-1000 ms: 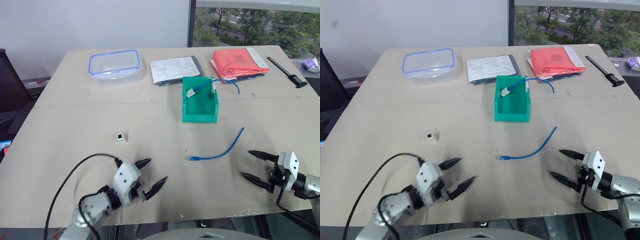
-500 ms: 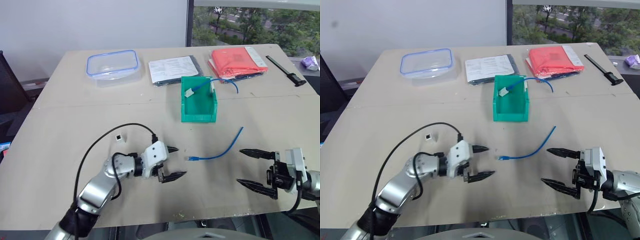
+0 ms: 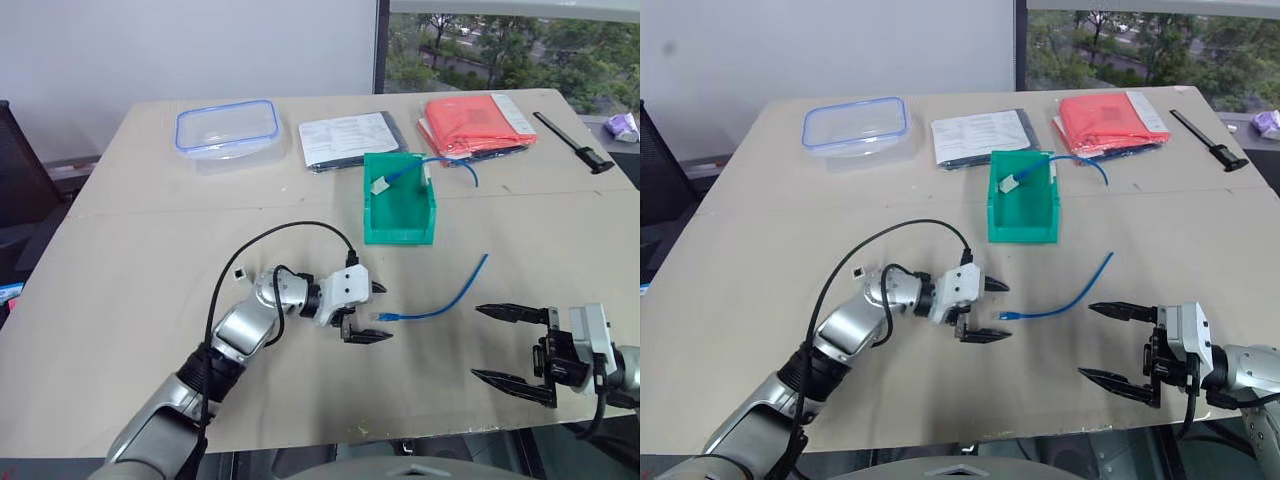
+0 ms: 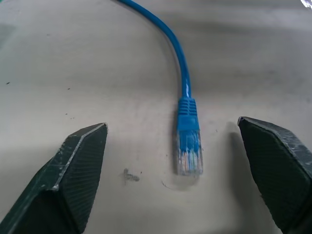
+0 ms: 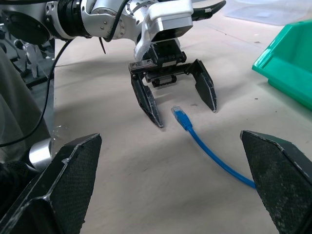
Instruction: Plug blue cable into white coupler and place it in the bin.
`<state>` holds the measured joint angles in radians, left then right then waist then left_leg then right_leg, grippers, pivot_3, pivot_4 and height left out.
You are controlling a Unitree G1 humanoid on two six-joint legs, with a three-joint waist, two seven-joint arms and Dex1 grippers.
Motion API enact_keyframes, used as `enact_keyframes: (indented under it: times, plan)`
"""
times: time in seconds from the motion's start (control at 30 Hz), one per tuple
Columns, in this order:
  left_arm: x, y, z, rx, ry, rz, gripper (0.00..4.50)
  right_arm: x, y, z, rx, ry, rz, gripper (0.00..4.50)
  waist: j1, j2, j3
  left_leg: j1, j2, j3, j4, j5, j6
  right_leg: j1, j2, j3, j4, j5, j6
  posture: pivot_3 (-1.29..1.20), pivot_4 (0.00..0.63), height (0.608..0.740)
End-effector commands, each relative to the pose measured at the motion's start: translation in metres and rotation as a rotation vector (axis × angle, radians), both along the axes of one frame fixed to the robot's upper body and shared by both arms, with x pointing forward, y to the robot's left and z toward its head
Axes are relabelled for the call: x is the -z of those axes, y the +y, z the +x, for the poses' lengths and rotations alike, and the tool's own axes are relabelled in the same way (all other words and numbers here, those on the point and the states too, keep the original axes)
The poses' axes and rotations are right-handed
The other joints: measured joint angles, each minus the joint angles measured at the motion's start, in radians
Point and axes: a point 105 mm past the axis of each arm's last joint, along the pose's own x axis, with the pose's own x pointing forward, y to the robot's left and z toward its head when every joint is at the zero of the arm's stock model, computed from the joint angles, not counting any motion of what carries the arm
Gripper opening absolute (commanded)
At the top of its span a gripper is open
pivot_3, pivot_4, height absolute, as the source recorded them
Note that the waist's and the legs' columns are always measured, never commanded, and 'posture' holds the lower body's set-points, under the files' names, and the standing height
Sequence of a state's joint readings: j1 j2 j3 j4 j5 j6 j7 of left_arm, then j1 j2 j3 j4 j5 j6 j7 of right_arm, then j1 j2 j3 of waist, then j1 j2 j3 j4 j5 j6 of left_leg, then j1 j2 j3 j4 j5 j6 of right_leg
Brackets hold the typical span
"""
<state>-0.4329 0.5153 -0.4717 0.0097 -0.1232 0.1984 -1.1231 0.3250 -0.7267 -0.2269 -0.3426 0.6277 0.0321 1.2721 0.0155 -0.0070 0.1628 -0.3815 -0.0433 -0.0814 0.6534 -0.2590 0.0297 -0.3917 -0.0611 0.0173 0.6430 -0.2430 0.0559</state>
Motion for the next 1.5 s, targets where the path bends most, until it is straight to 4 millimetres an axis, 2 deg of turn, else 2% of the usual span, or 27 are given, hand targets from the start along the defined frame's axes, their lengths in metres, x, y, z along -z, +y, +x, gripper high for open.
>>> enact_keyframes:
  times: [0.03,0.17,0.27,0.33,0.47,0.6,0.7,0.83,0.97,1.13,1.17,1.2,1.4,1.47,1.5]
  plan:
    - [0.012,0.006,-0.009,0.046,0.062,0.057,2.96,-0.006,-0.005,0.0,0.029,-0.048,-0.011,4.5,-0.001,0.0,0.0,0.0,0.0,0.0,0.0,0.0,0.0,0.0,0.0,0.0,0.0,0.0,0.0,0.0,0.15,0.74]
    - [0.016,0.005,-0.012,0.059,0.069,0.059,1.14,-0.004,-0.004,0.002,0.045,-0.06,-0.017,4.5,-0.002,0.0,0.0,0.0,0.0,0.0,0.0,0.0,0.0,0.0,0.0,0.0,0.0,0.0,0.0,0.0,0.15,0.74]
    - [0.017,0.003,-0.013,0.062,0.084,0.042,0.02,-0.003,-0.004,0.005,0.105,-0.005,-0.003,4.5,-0.001,0.0,0.0,0.0,0.0,-0.001,0.0,0.0,0.0,0.0,0.0,0.0,0.0,0.0,0.0,0.0,0.15,0.74]
    - [0.013,-0.001,-0.012,0.044,0.111,0.001,0.02,-0.007,-0.001,0.009,0.17,0.059,0.08,4.5,-0.001,0.0,0.0,0.0,0.0,-0.001,0.0,0.0,0.0,0.0,0.0,0.0,0.0,0.0,0.0,0.0,0.15,0.74]
    - [-0.013,-0.017,-0.007,-0.057,0.297,-0.207,0.02,-0.011,0.021,0.006,0.218,0.309,0.19,4.5,0.0,0.001,0.0,-0.001,0.0,-0.002,0.0,0.0,0.0,0.0,-0.001,0.002,0.0,0.0,0.0,0.0,0.15,0.74]
    - [-0.057,-0.035,-0.007,-0.104,0.587,-0.488,0.02,-0.014,0.039,0.0,0.182,0.481,0.312,4.5,-0.001,-0.001,0.0,-0.004,0.0,-0.005,0.002,0.0,0.0,-0.002,-0.001,-0.001,0.0,0.0,0.0,0.0,0.15,0.74]
    - [-0.08,-0.04,-0.008,-0.111,0.718,-0.62,0.02,-0.02,0.044,0.006,0.202,0.535,0.417,4.5,-0.003,-0.001,0.001,-0.004,0.0,-0.005,0.002,0.0,0.0,-0.002,-0.001,-0.002,0.0,0.0,0.0,0.0,0.15,0.74]
    - [-0.093,-0.042,-0.011,-0.107,0.827,-0.698,0.02,-0.028,0.05,0.02,0.224,0.529,0.5,4.5,-0.005,-0.001,0.001,-0.003,0.0,-0.004,0.002,0.0,0.0,-0.002,0.0,-0.002,0.001,0.0,0.0,0.0,0.15,0.74]
    - [-0.096,-0.044,-0.019,-0.088,0.892,-0.705,0.02,-0.046,0.056,0.035,0.218,0.508,0.636,4.5,-0.004,-0.001,0.001,-0.002,0.0,-0.003,0.002,0.0,0.0,-0.002,0.005,-0.001,0.002,0.0,0.0,0.0,0.15,0.74]
    - [-0.095,-0.043,-0.02,-0.091,0.915,-0.7,0.02,-0.057,0.059,0.037,0.187,0.497,0.698,4.5,-0.002,-0.001,0.001,-0.003,-0.001,-0.003,0.002,0.0,0.0,-0.002,0.005,-0.001,0.002,0.0,0.0,0.0,0.15,0.74]
    - [-0.095,-0.043,-0.02,-0.09,0.918,-0.699,0.0,-0.058,0.06,0.037,0.186,0.496,0.705,3.98,-0.002,-0.001,0.001,-0.003,-0.001,-0.003,0.002,0.0,0.0,-0.002,0.005,-0.001,0.002,0.0,0.0,0.0,0.15,0.74]
    - [-0.095,-0.043,-0.02,-0.09,0.92,-0.697,0.0,-0.058,0.06,0.037,0.183,0.496,0.71,3.77,-0.003,-0.001,0.001,-0.003,-0.001,-0.003,0.002,0.0,0.0,-0.002,0.006,-0.001,0.002,0.0,0.0,0.0,0.15,0.74]
    - [-0.096,-0.045,-0.02,-0.089,0.929,-0.697,0.0,-0.059,0.062,0.034,0.163,0.498,0.707,0.8,-0.003,-0.001,0.001,-0.003,-0.001,-0.003,0.001,0.0,0.0,-0.002,0.006,0.0,0.002,0.0,0.0,0.0,0.15,0.74]
    - [-0.095,-0.044,-0.02,-0.088,0.935,-0.694,0.0,-0.059,0.062,0.034,0.156,0.499,0.708,0.09,-0.003,-0.001,0.001,-0.003,-0.001,-0.002,0.001,0.0,0.0,-0.002,0.006,0.0,0.002,0.0,0.0,0.0,0.15,0.74]
    - [-0.094,-0.044,-0.021,-0.087,0.938,-0.691,0.0,-0.058,0.063,0.033,0.146,0.501,0.699,0.09,-0.003,-0.001,0.001,-0.002,0.0,-0.002,0.001,0.0,0.0,-0.002,0.006,0.0,0.002,0.0,0.0,0.0,0.15,0.74]
